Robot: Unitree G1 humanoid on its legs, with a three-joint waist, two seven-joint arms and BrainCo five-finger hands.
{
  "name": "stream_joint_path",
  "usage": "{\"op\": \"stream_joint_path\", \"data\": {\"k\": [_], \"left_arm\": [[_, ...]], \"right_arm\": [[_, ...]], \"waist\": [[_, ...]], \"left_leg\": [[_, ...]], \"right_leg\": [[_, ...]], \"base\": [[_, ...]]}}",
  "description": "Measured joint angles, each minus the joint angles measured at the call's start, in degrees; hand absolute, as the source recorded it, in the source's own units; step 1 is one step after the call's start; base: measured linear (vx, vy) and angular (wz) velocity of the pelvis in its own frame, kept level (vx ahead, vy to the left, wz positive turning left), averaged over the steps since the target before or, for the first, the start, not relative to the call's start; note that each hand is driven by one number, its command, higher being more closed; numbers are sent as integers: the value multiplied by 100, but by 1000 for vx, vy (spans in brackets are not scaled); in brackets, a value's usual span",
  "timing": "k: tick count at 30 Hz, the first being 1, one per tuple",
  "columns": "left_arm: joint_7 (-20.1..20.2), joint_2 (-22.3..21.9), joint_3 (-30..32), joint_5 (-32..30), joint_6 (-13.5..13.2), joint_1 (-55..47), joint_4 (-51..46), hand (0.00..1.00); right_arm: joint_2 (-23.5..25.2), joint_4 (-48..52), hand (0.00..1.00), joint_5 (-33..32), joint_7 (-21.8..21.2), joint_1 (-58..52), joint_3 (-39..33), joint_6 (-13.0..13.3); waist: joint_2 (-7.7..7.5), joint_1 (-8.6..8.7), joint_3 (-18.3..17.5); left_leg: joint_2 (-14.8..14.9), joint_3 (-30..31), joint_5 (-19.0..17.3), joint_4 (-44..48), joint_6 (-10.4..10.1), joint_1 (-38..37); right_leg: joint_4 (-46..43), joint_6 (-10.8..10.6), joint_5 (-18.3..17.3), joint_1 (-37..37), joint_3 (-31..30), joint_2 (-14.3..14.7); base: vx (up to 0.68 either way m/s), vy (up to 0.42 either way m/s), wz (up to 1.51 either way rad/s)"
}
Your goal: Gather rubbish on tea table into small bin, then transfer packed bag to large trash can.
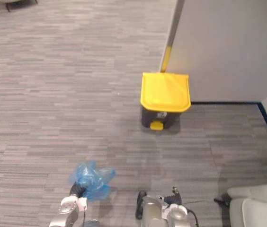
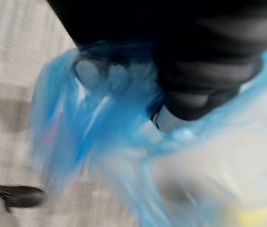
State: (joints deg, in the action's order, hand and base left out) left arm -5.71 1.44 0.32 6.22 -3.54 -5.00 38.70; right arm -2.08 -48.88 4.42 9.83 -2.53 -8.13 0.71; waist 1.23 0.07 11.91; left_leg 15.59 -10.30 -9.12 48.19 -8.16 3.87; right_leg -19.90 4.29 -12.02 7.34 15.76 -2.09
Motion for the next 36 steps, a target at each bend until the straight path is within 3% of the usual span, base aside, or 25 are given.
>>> {"op": "stream_joint_path", "data": {"k": [1,2,4,5,6,7,8,9,11,13,15,17,18,20,23,24,25,26,28,30,32,33,35,36], "left_arm": [[46,-108,1,3,3,-129,-143,100],[97,-132,-1,4,8,-176,-170,100],[104,-142,-1,3,13,-222,-230,100],[104,-184,40,2,13,-240,-249,100],[100,-256,101,1,13,-234,-254,100],[103,-270,99,1,13,-230,-254,100],[103,-299,97,1,13,-245,-244,100],[96,-284,99,1,11,-243,-164,100],[89,-168,95,0,9,-233,-52,100],[89,-152,90,-3,12,-186,23,100],[84,-176,59,-4,14,-220,26,100],[61,-93,-81,-2,16,-238,24,100],[49,-47,-124,-2,16,-234,24,100],[-47,31,-127,1,16,-243,28,100],[-63,41,-102,1,8,-211,53,100],[-62,54,-98,1,-3,-169,127,100],[-58,105,-100,1,-7,-114,252,100],[-64,68,-88,0,9,46,520,100],[-57,31,-72,-2,-2,116,596,100],[-62,-8,-68,-17,-1,230,622,100],[-34,-71,-15,-46,1,266,582,100],[-25,-139,20,-46,1,267,551,100],[2,-232,28,-46,0,194,448,100],[25,-270,26,-46,3,187,446,100]], "right_arm": [[48,100,0,-4,-1,-22,26,13],[111,109,0,-8,0,15,22,11],[169,169,0,-14,1,20,25,10],[219,297,0,-14,4,4,-5,10],[260,302,0,-16,16,-10,-36,12],[263,297,0,-16,19,-15,-78,7],[232,290,0,-15,28,-50,-124,5],[212,210,0,-14,31,-74,-128,-5],[317,176,0,-8,21,-137,-108,-22],[378,175,0,2,18,-153,-111,-27],[389,172,0,11,5,-104,-107,-28],[411,172,0,18,-27,-124,-53,-28],[431,172,0,18,-28,-123,-49,-28],[420,211,0,21,-37,-97,1,-7],[398,190,0,22,-36,-47,34,-1],[382,160,0,23,-37,-5,45,1],[365,39,0,24,-34,23,50,7],[213,-37,0,32,-28,112,36,15],[44,-198,0,66,-20,278,-16,30],[-18,-277,0,64,-18,194,-140,18],[-12,-269,0,13,-9,64,-179,7],[-1,-184,0,14,-8,-7,-107,10],[24,-147,0,-1,-4,-15,-88,19],[64,-113,0,-3,-1,-13,-137,27]], "waist": [[15,-75,-11],[-28,-88,2],[-82,-133,13],[-94,-228,7],[-99,-274,6],[-88,-292,6],[-52,-303,-27],[-101,-365,-109],[-318,-311,-287],[-407,-353,-345],[-384,-334,-327],[-294,-296,-274],[-283,-286,-266],[-258,-254,-250],[-224,-171,-233],[-226,-130,-233],[-323,-66,-270],[-200,-45,-180],[-31,-61,-170],[13,-19,-146],[34,-15,-93],[19,-32,-77],[-12,-74,-67],[-26,-79,-70]], "left_leg": [[77,-30,-287,557,151,447],[44,-127,-470,547,252,766],[-49,-206,-580,178,345,1009],[-198,-200,-591,-478,346,1140],[-422,-108,-519,-1460,369,1223],[-515,-64,-439,-1867,382,1235],[-706,79,-14,-2771,320,1178],[-871,71,500,-2957,444,1006],[-1070,-105,276,-2880,586,1020],[-1138,-388,12,-2687,720,954],[-1235,-605,-165,-2819,819,589],[-1266,-731,-437,-2966,855,32],[-1268,-753,-501,-2976,859,-82],[-1245,-786,-688,-3131,788,-499],[-1094,-774,-710,-3369,752,-871],[-1059,-745,-707,-3443,744,-968],[-1132,-627,-715,-3512,674,-1031],[-1044,-330,-761,-3558,500,-1143],[-931,-63,-612,-3597,377,-1097],[-864,36,-419,-3434,234,-1103],[-592,81,-329,-2103,131,-756],[-372,113,-147,-925,132,-290],[-161,-82,-393,-136,297,223],[-107,-241,-453,-217,366,396]], "right_leg": [[139,61,-80,-244,-102,68],[270,36,-101,-405,-195,72],[394,0,-122,-544,-358,62],[449,-40,-131,-636,-507,21],[481,-164,-204,-727,-678,-33],[487,-223,-243,-770,-746,-65],[496,-401,-342,-852,-873,-111],[518,-603,-419,-899,-1140,-175],[704,-673,-419,-963,-1351,-397],[550,-764,-418,-943,-1536,-549],[-424,-1008,-400,-627,-1689,-690],[-2505,-1652,-78,190,-1676,-836],[-2941,-1573,-116,377,-1615,-882],[-3428,-1114,-371,947,-1131,-949],[-2509,-814,-501,1297,-511,-795],[-1823,-742,-338,1370,-443,-671],[-821,-716,181,1325,-516,-578],[-538,-239,690,1152,-492,-416],[-462,-165,585,1120,-475,-266],[-443,-104,420,948,-340,-249],[-106,-75,351,384,-165,-139],[152,-46,333,25,-118,-100],[330,-3,302,-241,-117,-76],[405,-16,310,-322,-121,-82]], "base": [[265,10,-46],[327,22,-48],[245,53,-47],[304,140,-74],[325,174,-70],[356,229,-58],[383,282,-69],[389,285,-62],[486,273,-36],[425,208,-46],[397,196,-48],[292,126,-28],[286,55,-17],[342,-21,-12],[313,-109,5],[437,-237,24],[440,-232,27],[423,-218,13],[249,-125,-9],[308,-184,23],[280,-155,32],[238,-85,14],[175,9,-7],[159,24,-13]]}}
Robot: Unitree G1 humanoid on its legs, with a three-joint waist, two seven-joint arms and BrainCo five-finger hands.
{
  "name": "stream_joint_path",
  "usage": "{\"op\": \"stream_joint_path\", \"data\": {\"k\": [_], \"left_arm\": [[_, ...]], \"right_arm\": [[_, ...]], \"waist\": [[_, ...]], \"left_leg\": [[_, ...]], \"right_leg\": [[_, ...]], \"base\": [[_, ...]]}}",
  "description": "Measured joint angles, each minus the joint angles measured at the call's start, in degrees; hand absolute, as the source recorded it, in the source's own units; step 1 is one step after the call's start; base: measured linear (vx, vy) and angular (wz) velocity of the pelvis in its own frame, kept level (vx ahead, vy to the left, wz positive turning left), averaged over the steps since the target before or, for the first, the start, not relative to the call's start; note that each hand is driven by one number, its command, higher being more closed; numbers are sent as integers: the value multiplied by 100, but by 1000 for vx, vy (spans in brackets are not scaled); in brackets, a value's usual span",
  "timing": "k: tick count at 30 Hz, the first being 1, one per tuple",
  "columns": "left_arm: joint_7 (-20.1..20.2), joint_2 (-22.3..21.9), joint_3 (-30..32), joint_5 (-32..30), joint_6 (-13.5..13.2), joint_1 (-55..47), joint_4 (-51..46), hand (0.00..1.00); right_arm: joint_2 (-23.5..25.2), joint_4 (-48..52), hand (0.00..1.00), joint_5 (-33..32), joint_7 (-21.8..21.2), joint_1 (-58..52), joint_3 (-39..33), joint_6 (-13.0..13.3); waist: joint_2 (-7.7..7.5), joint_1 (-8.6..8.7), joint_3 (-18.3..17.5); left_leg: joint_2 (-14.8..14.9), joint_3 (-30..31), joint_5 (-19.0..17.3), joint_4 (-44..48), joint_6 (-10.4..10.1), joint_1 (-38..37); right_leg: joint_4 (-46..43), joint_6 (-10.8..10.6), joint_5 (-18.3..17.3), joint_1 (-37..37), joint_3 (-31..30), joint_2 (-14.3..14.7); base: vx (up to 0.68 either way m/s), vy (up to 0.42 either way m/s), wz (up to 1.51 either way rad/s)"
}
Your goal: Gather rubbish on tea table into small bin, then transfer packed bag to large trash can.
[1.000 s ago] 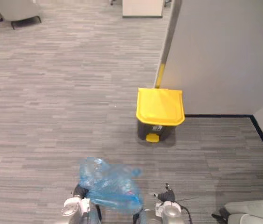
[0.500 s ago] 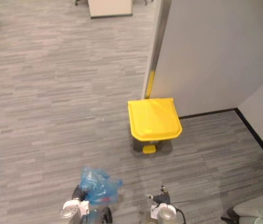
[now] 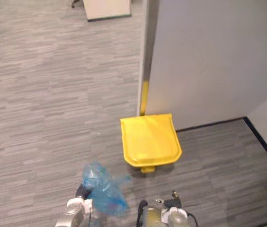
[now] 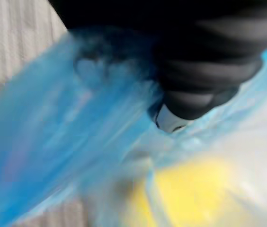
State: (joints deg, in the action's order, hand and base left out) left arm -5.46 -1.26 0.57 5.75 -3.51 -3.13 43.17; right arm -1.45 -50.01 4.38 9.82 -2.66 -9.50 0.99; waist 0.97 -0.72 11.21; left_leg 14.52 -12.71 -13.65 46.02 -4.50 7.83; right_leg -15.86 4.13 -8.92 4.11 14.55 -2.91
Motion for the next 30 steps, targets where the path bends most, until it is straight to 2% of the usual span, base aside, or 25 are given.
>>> {"op": "stream_joint_path", "data": {"k": [3,4,5,7,10,13,20,22,23,25,26,28,29,30], "left_arm": [[70,-38,2,-9,7,-13,-3,100],[71,-52,1,-20,7,-11,-2,100],[70,-37,15,-23,5,12,42,100],[68,48,0,-25,4,3,58,100],[67,91,7,-112,3,-96,138,100],[64,222,-2,-120,6,-110,317,100],[44,505,-14,-117,2,-102,372,100],[46,499,-55,-117,-5,-42,357,100],[48,484,-107,-116,-4,-23,360,100],[49,480,-191,-115,-2,12,361,100],[35,487,-180,-110,3,5,362,100],[-4,577,-149,-110,10,-2,363,100],[-69,563,-99,-108,-6,51,366,100],[-78,380,-111,-107,-10,310,382,100]], "right_arm": [[147,16,0,-11,13,-17,-119,-4],[146,43,0,-14,11,-55,-158,-8],[129,26,0,-35,26,-50,-207,-9],[190,-56,0,-43,24,-96,-223,-21],[205,-71,0,-36,20,-115,-211,-30],[195,-228,0,-28,20,-35,-209,-23],[37,-576,0,8,18,213,-85,-30],[17,-581,0,10,18,211,-91,-34],[8,-580,0,10,17,210,-91,-33],[-65,-578,0,9,18,197,-104,-38],[-27,-471,0,-27,12,204,-163,-15],[4,-452,0,-20,6,208,-151,-3],[115,-60,0,22,32,264,-136,-29],[27,-58,0,28,40,448,-179,-70]], "waist": [[13,-52,-7],[57,-68,-35],[42,-120,-58],[-119,-129,-148],[-152,-162,-172],[-135,-156,-203],[-151,-171,-218],[-152,-157,-214],[-143,-137,-198],[-165,-79,-104],[-125,-9,-6],[-224,-13,55],[-310,-77,325],[-48,-154,569]], "left_leg": [[-72,-291,-8,-1490,104,213],[-171,-243,284,-2218,91,183],[-296,-177,627,-2683,-82,101],[-548,-285,744,-3091,10,-111],[-773,-525,770,-3445,55,-422],[-925,-611,808,-3730,106,-565],[-938,-549,769,-3780,134,-591],[-931,-499,559,-3669,201,-596],[-932,-397,440,-3607,167,-627],[-931,-303,265,-3584,277,-842],[-923,-233,172,-3519,322,-990],[-830,-214,-59,-3262,369,-1088],[-489,-221,-1152,-1775,-36,-1106],[-280,-217,-1234,-1596,-217,-1100]], "right_leg": [[171,-132,32,-131,-127,-20],[155,-228,2,-124,-171,-15],[110,-383,-47,-76,-333,-15],[381,-553,55,-136,-454,-145],[693,-700,164,-314,-654,-298],[893,-750,248,-333,-803,-334],[1007,-730,418,-176,-1326,-260],[601,-819,289,-12,-1373,-271],[229,-887,179,114,-1361,-290],[-972,-1079,87,472,-1156,-438],[-1450,-1155,-144,772,-927,-532],[-1419,-1094,-169,1112,-552,-576],[110,-1000,410,1518,212,-633],[-28,-969,590,1530,283,-483]], "base": [[158,112,-18],[132,161,-25],[140,152,-18],[142,132,-16],[119,142,-27],[77,67,-24],[78,2,-40],[14,26,-24],[-3,52,-7],[-40,71,15],[-43,65,18],[192,-69,14],[600,-265,-3],[671,-325,0]]}}
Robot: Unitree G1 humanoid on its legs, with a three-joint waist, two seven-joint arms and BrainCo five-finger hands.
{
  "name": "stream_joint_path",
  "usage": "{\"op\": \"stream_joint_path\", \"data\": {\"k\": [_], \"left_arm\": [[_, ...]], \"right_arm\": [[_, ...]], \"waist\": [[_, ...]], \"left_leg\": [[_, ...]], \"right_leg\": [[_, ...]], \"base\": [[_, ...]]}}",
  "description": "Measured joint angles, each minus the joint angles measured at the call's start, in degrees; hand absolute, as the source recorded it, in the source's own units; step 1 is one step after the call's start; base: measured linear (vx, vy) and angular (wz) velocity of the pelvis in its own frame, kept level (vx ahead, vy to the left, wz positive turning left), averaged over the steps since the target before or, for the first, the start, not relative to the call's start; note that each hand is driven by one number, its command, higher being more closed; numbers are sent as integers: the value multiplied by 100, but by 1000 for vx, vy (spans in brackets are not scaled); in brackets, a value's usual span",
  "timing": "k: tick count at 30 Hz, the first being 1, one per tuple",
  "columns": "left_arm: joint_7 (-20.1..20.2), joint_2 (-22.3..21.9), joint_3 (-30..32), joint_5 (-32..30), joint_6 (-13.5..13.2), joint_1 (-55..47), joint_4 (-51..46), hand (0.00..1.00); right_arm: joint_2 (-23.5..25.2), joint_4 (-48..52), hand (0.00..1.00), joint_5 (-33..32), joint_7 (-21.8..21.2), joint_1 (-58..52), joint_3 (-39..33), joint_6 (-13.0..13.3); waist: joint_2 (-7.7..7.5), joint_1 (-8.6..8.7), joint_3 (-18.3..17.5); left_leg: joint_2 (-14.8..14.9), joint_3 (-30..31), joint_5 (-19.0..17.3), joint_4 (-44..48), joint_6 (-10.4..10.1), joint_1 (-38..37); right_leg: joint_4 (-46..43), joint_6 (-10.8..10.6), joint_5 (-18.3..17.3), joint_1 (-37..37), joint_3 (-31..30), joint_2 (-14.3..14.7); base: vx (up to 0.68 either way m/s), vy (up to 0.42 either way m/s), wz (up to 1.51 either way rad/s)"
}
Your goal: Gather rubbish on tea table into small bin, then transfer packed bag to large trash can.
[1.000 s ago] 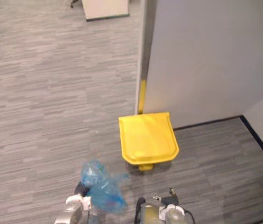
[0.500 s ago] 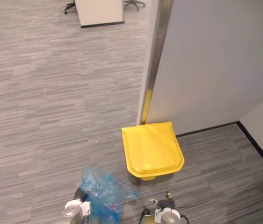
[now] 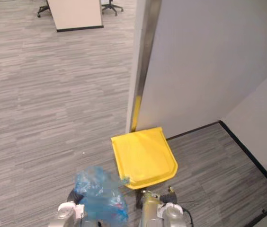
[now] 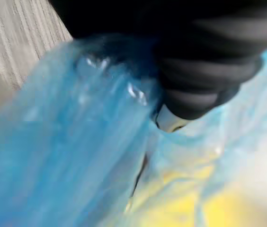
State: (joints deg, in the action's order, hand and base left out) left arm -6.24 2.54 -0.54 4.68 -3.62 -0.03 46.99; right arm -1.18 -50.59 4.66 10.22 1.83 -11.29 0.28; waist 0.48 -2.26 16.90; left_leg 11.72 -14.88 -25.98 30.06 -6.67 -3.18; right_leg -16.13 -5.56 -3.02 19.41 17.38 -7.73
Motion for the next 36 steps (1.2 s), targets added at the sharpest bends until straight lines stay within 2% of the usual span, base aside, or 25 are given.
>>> {"op": "stream_joint_path", "data": {"k": [2,3,4,5,6,7,8,9,10,13,16,19,22,28,29,33,36], "left_arm": [[1,-130,1,0,2,160,-12,100],[8,-153,-3,-1,1,194,-30,100],[17,-168,4,-3,-27,166,-92,100],[17,-179,5,-4,-84,132,-110,100],[22,-150,4,-11,-83,162,-107,100],[15,-137,136,-7,-60,185,-110,100],[14,-127,179,-7,-60,171,-117,100],[9,-109,188,-2,-57,147,-118,100],[14,-109,184,-5,-52,134,-119,100],[40,-115,125,-6,-59,190,-268,100],[58,-91,108,-4,-74,176,-479,100],[69,169,61,-1,-90,207,-719,100],[30,332,62,47,-88,252,-853,100],[-16,424,57,239,-120,405,-1274,100],[-20,497,49,348,-122,384,-1363,100],[-57,660,-73,539,-246,388,-1522,100],[-100,772,-157,684,-331,413,-1685,100]], "right_arm": [[-13,31,0,2,-2,119,-92,-24],[-45,37,0,-14,1,108,-99,-20],[-80,114,0,-14,-4,73,-99,-30],[-94,227,0,-12,-6,9,-114,-34],[-62,264,0,-7,-21,-79,-176,-27],[5,284,0,-5,-32,-17,-209,-29],[3,348,0,-5,-38,-12,-201,-26],[23,374,0,-5,-41,-10,-200,-29],[57,403,0,-5,-54,-5,-200,-30],[49,386,0,-3,-59,-11,-38,-55],[-36,351,0,15,-59,52,320,-60],[-126,374,0,204,-55,385,1003,-60],[-181,502,0,210,-41,980,1376,-65],[-602,506,0,211,-19,2211,1699,-50],[-854,492,0,202,-11,2728,1710,-49],[-1348,437,0,139,18,3455,1706,-76],[-1650,397,0,-138,142,3956,1703,-76]], "waist": [[44,38,130],[48,37,130],[67,-31,107],[168,-40,94],[9,-44,22],[121,-211,57],[157,-228,42],[185,-188,26],[187,-126,11],[170,-101,-23],[140,-102,-115],[-11,-139,-203],[-118,-254,-127],[-303,-400,85],[-340,-416,160],[-352,-423,360],[-383,-418,562]], "left_leg": [[-5,-5,50,-244,-84,-145],[-3,87,114,-447,-72,-294],[74,198,117,-589,68,-430],[133,321,-17,-671,98,-493],[107,529,-76,-556,19,-470],[243,659,-75,-348,18,-328],[317,704,-42,-217,19,-192],[375,777,49,-183,-75,-67],[392,779,214,-391,-128,-31],[400,790,524,-897,-200,84],[440,912,611,-951,-209,408],[464,1108,612,-759,-161,1138],[461,1150,613,-538,-159,1456],[416,1260,613,-368,-159,1708],[416,1257,613,-367,-159,1716],[416,1252,613,-330,-160,1722],[407,1225,613,-287,-182,1724]], "right_leg": [[-327,104,-69,111,43,-32],[-596,93,-302,115,14,-42],[-1000,-35,-489,149,12,-44],[-1471,154,-747,253,-78,-50],[-1725,197,-1162,189,-275,-84],[-1707,166,-1160,212,-136,36],[-1674,172,-1155,246,-64,76],[-1632,190,-1123,262,44,74],[-1522,166,-1114,262,137,74],[-1182,188,-952,262,380,42],[-900,196,-790,326,566,43],[-616,51,-590,690,544,117],[-405,1,-342,807,478,190],[-144,34,-18,878,208,329],[-65,24,28,877,149,376],[-43,34,51,877,76,415],[-43,135,119,877,30,424]], "base": [[330,-141,1],[241,-164,25],[143,-123,37],[160,-140,50],[170,-131,29],[173,-167,17],[91,-137,-1],[25,-129,21],[29,-145,38],[-26,-121,41],[-109,-74,46],[-151,-68,27],[-101,-20,-2],[-77,-12,1],[-14,-2,-9],[8,6,-5],[28,33,-5]]}}
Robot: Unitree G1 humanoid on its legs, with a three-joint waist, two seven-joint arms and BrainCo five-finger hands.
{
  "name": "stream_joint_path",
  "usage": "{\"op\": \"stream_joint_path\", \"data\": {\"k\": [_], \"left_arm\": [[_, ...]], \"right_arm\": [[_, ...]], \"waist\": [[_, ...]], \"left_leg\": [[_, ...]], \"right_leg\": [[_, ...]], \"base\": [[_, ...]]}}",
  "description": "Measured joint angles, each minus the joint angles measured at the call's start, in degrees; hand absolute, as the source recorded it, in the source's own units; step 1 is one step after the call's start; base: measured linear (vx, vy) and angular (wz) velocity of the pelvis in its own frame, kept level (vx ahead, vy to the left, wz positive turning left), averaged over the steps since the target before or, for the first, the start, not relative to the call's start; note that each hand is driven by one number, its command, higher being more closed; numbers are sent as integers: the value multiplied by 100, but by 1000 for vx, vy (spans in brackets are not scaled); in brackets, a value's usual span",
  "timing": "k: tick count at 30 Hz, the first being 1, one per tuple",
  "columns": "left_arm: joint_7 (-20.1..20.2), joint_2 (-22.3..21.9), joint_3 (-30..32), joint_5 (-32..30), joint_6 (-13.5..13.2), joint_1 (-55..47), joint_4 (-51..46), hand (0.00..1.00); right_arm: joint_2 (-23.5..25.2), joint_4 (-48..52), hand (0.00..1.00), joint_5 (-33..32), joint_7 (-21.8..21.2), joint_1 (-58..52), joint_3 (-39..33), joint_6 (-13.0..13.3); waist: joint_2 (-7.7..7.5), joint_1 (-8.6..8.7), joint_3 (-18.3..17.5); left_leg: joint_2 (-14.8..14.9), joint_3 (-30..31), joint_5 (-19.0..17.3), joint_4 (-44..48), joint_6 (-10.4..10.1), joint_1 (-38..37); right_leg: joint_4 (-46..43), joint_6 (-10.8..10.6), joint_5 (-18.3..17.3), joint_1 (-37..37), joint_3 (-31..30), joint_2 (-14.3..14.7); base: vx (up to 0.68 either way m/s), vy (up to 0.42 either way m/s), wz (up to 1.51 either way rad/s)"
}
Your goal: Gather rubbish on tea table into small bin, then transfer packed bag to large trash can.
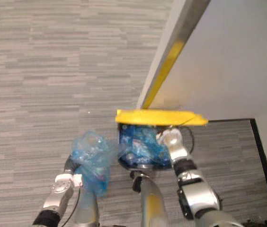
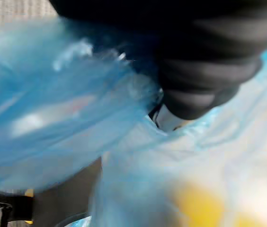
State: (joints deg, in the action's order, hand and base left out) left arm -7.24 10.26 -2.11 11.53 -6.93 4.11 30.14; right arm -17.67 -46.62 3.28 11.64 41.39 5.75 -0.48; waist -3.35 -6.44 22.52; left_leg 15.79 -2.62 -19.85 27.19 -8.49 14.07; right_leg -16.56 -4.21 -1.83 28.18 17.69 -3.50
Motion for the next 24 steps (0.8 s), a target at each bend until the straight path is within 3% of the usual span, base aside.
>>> {"op": "stream_joint_path", "data": {"k": [18,24], "left_arm": [[285,307,-917,462,-183,301,-1669,100],[385,354,-1460,640,-264,458,-2685,100]], "right_arm": [[-717,-422,0,-231,64,1143,25,-123],[-723,-441,0,-356,12,1214,165,-133]], "waist": [[8,98,263],[13,171,266]], "left_leg": [[-93,3,-82,252,-111,41],[-125,-35,-83,337,-110,50]], "right_leg": [[-110,-82,-55,-1,-100,-88],[-101,30,39,-4,-163,-100]], "base": [[1,20,-1],[-7,2,-1]]}}
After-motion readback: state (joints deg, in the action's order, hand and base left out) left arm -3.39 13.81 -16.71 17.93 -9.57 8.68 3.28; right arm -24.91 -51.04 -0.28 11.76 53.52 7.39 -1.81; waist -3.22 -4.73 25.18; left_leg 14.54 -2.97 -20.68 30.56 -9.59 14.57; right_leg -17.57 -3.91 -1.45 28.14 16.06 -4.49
